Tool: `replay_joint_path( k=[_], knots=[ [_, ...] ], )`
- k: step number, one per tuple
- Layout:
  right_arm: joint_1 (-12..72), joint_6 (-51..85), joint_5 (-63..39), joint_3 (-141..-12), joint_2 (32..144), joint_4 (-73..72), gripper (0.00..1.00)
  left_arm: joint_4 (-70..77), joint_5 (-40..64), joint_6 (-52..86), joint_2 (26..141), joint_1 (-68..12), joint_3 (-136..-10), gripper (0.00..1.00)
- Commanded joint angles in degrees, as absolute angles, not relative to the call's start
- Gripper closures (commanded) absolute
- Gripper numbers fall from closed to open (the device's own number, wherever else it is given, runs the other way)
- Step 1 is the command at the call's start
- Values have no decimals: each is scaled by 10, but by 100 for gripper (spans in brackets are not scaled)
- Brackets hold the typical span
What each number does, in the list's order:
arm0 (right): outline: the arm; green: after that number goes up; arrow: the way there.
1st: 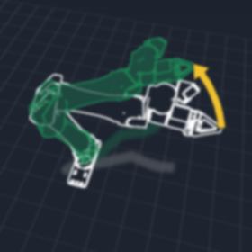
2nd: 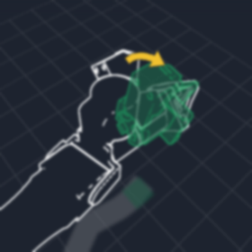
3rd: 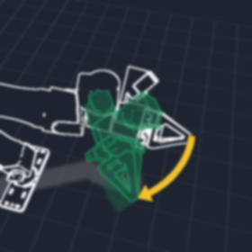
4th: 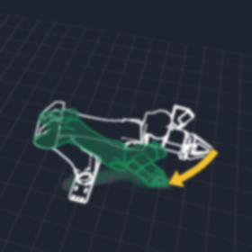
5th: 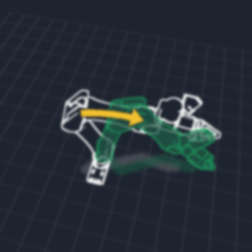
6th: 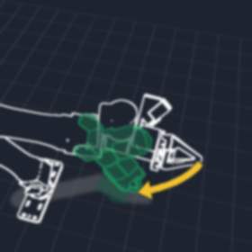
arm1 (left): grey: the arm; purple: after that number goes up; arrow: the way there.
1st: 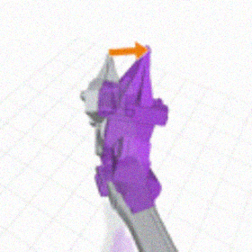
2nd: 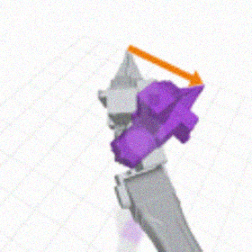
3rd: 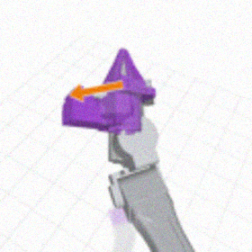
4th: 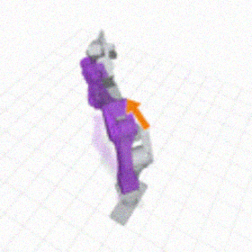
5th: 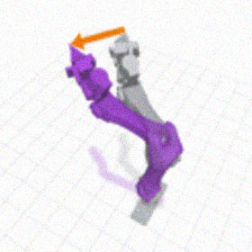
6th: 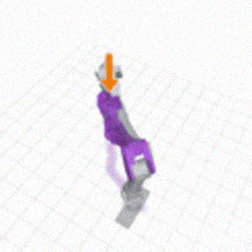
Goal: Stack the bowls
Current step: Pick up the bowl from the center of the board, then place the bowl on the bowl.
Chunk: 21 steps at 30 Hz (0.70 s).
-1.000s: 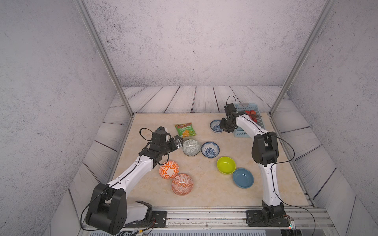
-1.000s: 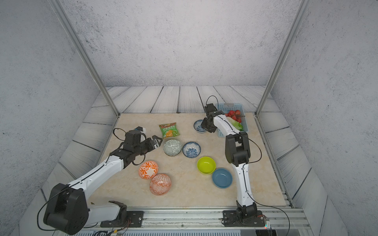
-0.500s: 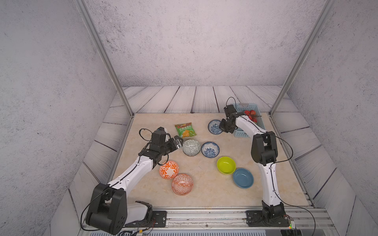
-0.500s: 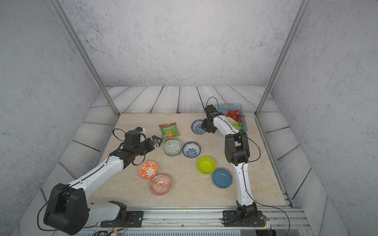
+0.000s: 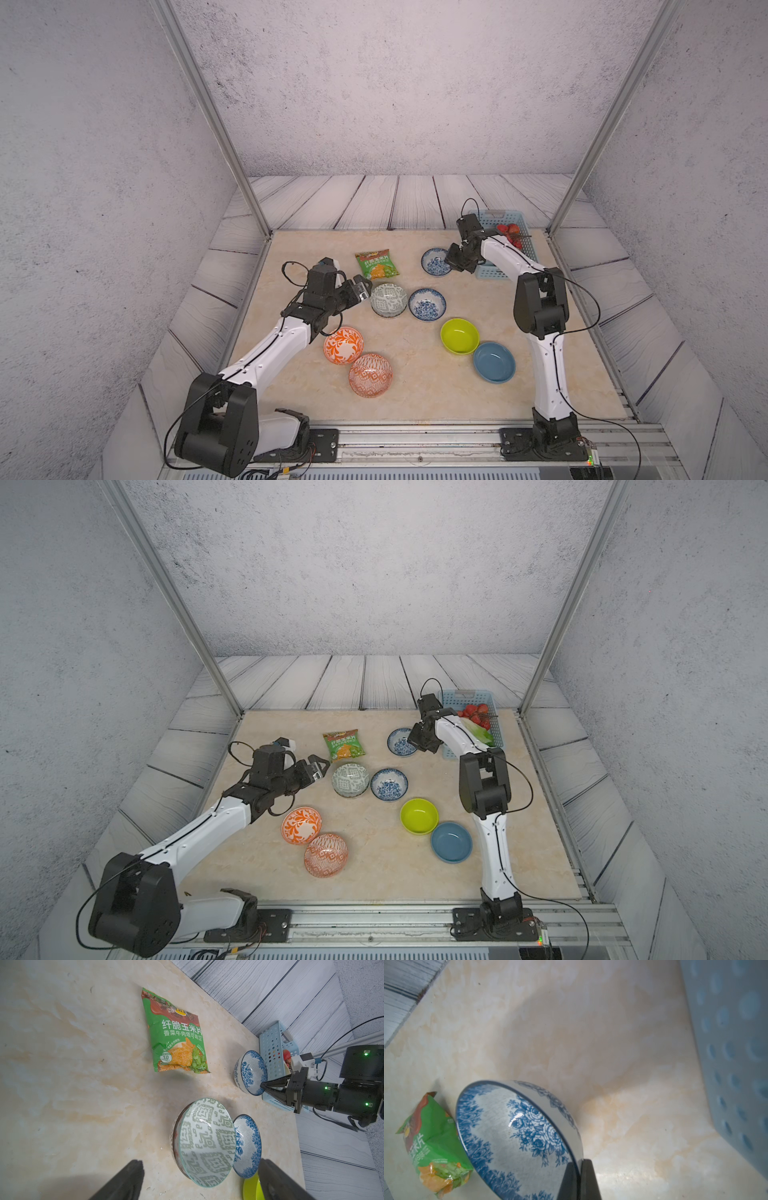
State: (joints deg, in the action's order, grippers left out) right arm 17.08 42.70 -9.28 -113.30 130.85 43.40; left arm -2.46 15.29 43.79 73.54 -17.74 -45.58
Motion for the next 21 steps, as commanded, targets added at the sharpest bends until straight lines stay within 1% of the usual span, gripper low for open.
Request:
replay_joint_path(
  k=[1, 6, 12, 21],
  knots=[
    [173, 414, -119, -1115, 1245, 443, 100, -17, 156, 432, 738, -173, -447, 8],
    [177, 423, -128, -1051, 1189, 420, 100, -19, 157, 430, 735, -173, -446, 8],
    [186, 432, -105, -981, 1105, 404, 100, -26, 160, 428, 727, -173, -444, 8],
    [230, 429, -101, -883, 1010, 408, 100, -36, 173, 428, 725, -173, -442, 7]
  ],
)
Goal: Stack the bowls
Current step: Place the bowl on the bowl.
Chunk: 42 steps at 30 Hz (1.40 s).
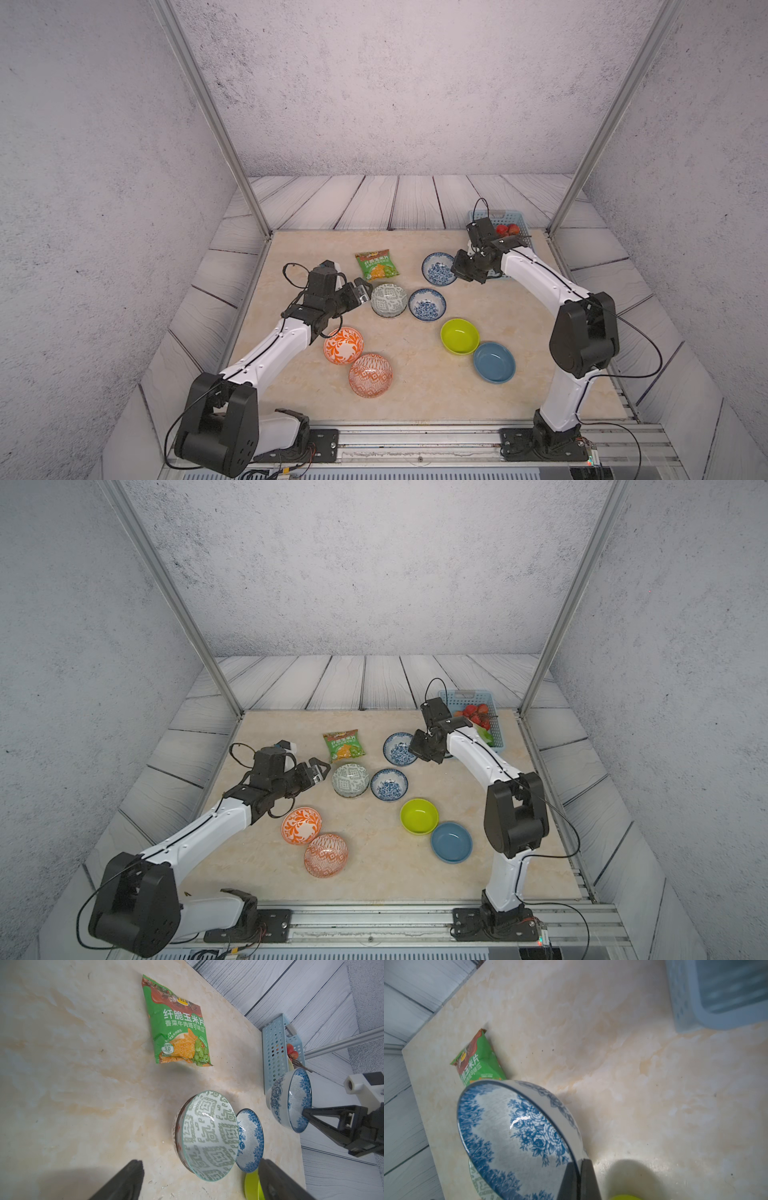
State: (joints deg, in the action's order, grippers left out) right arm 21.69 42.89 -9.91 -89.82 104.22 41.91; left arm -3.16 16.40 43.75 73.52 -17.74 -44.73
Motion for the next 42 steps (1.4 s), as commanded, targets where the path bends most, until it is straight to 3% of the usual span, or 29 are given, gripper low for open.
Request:
replay_joint_path(
  k=[1, 15, 42],
  knots=[
    [235, 428, -103, -875, 1003, 410, 100, -38, 175, 428, 723, -172, -442, 7],
    [278, 438, -113, -800, 973, 392, 100, -63, 168, 429, 690, -173, -430, 4],
    [297, 429, -93, -804, 1023, 397, 100, -55, 171, 427, 709, -173, -438, 3]
  ],
)
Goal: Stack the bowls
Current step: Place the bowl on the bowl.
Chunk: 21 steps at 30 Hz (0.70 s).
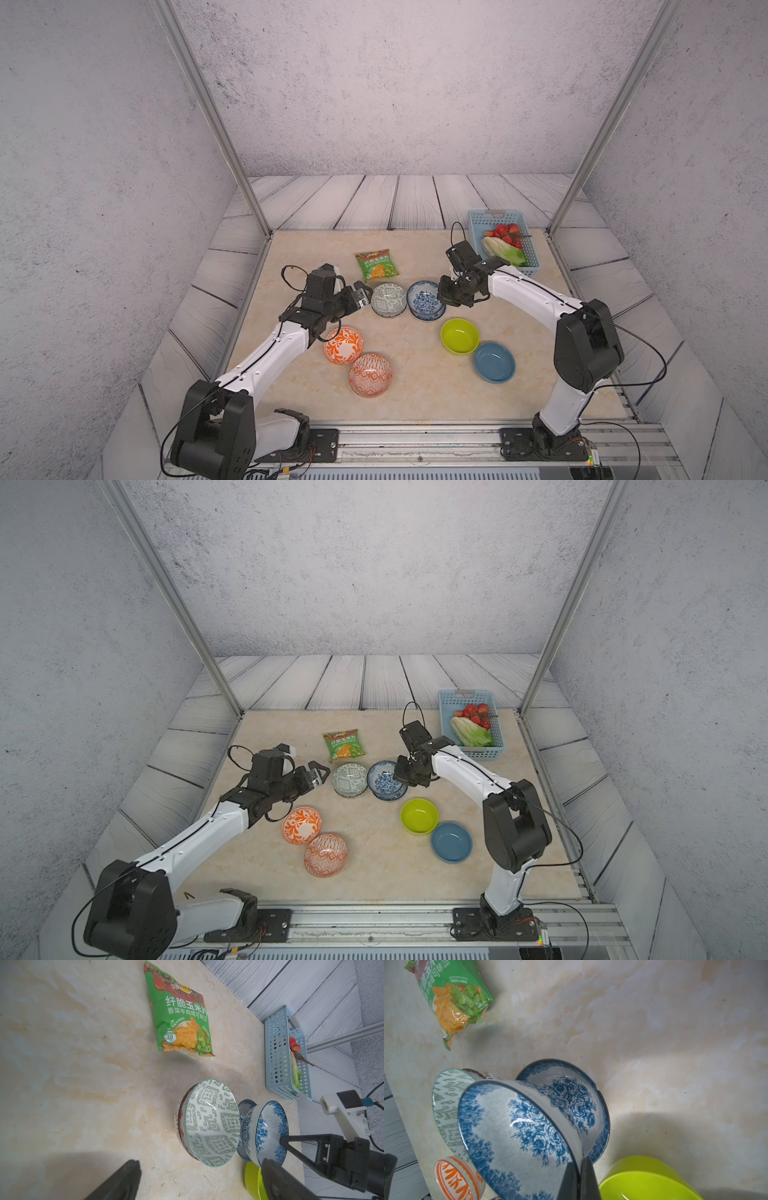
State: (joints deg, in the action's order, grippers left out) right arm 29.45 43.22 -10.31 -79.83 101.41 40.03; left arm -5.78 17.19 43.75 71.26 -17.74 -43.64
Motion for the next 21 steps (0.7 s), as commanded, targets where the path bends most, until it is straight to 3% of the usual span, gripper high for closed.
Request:
replay_joint_path(
  k=[1, 21],
  knots=[
    [297, 430, -91, -803, 1024, 397, 100, -55, 171, 427, 708, -172, -438, 3],
    [297, 422, -83, -812, 1052, 398, 100, -57, 174, 426, 716, -173, -443, 3]
  ],
)
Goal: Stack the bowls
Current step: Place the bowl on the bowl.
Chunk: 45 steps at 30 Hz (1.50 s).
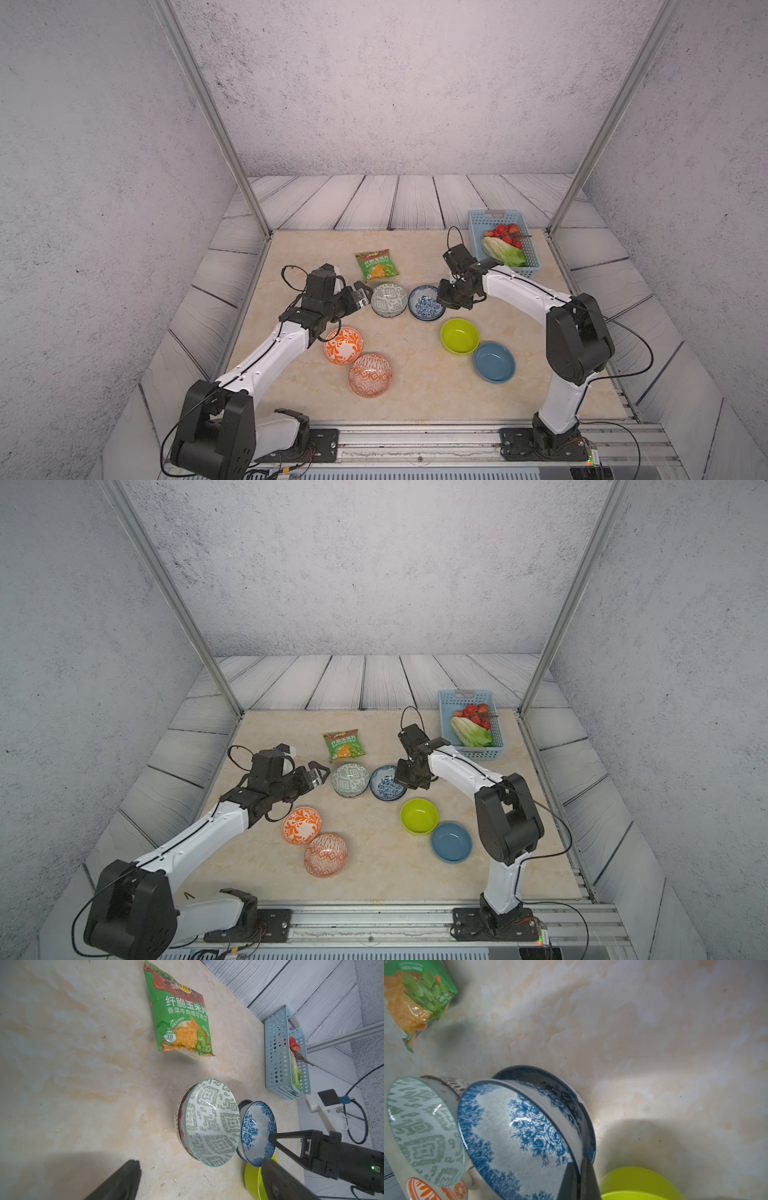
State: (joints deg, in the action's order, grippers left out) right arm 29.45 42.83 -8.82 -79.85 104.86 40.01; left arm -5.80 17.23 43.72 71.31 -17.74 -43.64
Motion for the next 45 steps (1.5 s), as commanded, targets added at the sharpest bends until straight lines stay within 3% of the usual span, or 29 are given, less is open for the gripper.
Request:
replay_joint_path(
  k=[1, 5, 12, 17, 21, 28, 45],
  knots=[
    [296, 421, -81, -813, 1053, 400, 100, -57, 175, 426, 717, -172, -443, 3],
    [296, 418, -81, -817, 1058, 404, 98, -58, 175, 426, 716, -172, -443, 3],
    [296, 417, -69, -823, 1056, 416, 77, -61, 176, 425, 720, -173, -446, 3],
    [297, 417, -58, -821, 1042, 421, 75, -63, 176, 424, 720, -173, -446, 3],
    [297, 419, -49, -818, 1033, 422, 77, -63, 176, 425, 719, -173, -446, 3],
    [296, 422, -55, -815, 1044, 418, 100, -63, 176, 424, 719, -173, -446, 3],
    [285, 428, -82, -795, 1056, 392, 100, -63, 171, 426, 712, -173, -442, 4]
  ],
)
